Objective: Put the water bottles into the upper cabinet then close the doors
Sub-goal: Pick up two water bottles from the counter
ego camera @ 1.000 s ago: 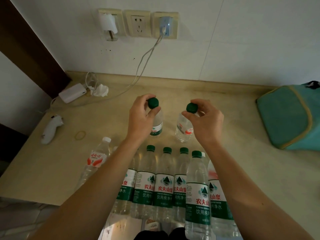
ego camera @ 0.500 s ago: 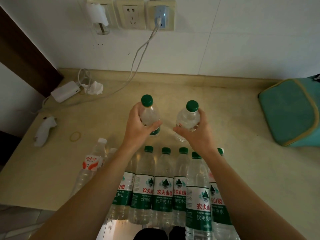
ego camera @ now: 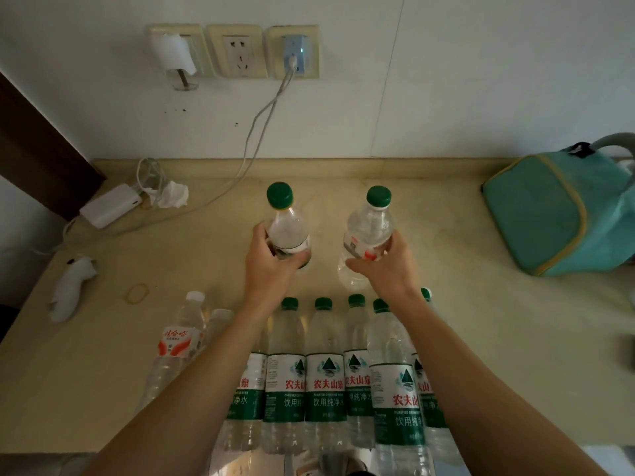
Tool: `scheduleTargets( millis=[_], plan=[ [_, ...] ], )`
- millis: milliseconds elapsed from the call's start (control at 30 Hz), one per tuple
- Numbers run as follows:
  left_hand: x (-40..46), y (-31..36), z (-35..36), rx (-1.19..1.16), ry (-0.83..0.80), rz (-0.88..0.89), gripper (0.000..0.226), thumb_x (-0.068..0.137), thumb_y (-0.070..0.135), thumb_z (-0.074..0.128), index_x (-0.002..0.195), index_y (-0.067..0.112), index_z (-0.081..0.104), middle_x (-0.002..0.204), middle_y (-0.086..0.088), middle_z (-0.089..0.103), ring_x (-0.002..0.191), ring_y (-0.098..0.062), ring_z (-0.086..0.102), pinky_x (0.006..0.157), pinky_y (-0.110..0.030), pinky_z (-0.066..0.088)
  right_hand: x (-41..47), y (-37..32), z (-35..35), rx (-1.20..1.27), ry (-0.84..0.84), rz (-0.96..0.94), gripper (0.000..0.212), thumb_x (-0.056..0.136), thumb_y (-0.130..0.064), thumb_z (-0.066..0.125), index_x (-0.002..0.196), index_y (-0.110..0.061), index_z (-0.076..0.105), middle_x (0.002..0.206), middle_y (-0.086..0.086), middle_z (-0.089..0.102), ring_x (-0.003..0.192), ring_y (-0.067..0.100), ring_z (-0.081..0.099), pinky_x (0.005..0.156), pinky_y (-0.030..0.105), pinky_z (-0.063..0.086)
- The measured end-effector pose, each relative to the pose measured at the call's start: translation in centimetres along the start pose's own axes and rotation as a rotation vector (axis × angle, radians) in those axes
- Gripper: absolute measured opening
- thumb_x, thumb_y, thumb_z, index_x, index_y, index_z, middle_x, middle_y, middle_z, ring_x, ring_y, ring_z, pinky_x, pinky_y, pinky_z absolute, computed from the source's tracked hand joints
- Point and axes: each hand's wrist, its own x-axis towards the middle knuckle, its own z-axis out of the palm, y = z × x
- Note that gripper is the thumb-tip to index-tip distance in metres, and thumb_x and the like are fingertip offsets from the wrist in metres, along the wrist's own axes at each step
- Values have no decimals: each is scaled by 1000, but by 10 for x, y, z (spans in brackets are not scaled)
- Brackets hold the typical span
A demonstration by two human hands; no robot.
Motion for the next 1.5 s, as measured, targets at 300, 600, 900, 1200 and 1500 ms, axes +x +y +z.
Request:
scheduleTargets(
  millis=[300, 600, 900, 1200, 1500],
  plan=[
    [-22, 136, -28, -129, -141, 358, 67, 74, 37, 87, 131, 34, 53, 123, 19, 62, 109, 1, 60, 79, -13, 53, -82, -112, -79, 327, 183, -326, 49, 74, -23, 87, 116, -27, 61, 105, -9, 73, 96, 10, 70, 85, 35, 58],
    [-58, 308, -54, -376, -224, 735, 52, 76, 29, 87, 122, 30, 63, 108, 16, 72, 101, -5, 67, 75, -12, 54, -161, -243, -181, 429, 513, -711, 48, 71, -39, 85, 112, -39, 61, 108, -7, 74, 99, 16, 71, 87, 47, 58],
    [-64, 471, -90, -466, -173, 987, 44, 76, 40, 82, 115, 29, 66, 105, 13, 74, 96, -8, 70, 73, -23, 57, -187, -377, -267, 531, 624, -1032, 52, 64, -35, 89, 109, -31, 64, 103, 1, 76, 97, 23, 73, 88, 51, 59],
    [-18, 569, -113, -357, 3, 919, 37, 78, 39, 84, 109, 29, 65, 98, 13, 70, 84, -5, 68, 60, -19, 51, -150, -471, -309, 410, 493, -999, 45, 70, -26, 90, 108, -32, 66, 97, -13, 76, 85, 6, 73, 80, 40, 57],
    [32, 579, -83, -171, -16, 795, 34, 89, 41, 74, 116, 25, 62, 103, 2, 70, 90, -16, 67, 65, -28, 51, -79, -511, -298, 209, 337, -860, 42, 75, -35, 86, 110, -27, 64, 100, -7, 74, 80, 7, 74, 64, 23, 59]
  ],
)
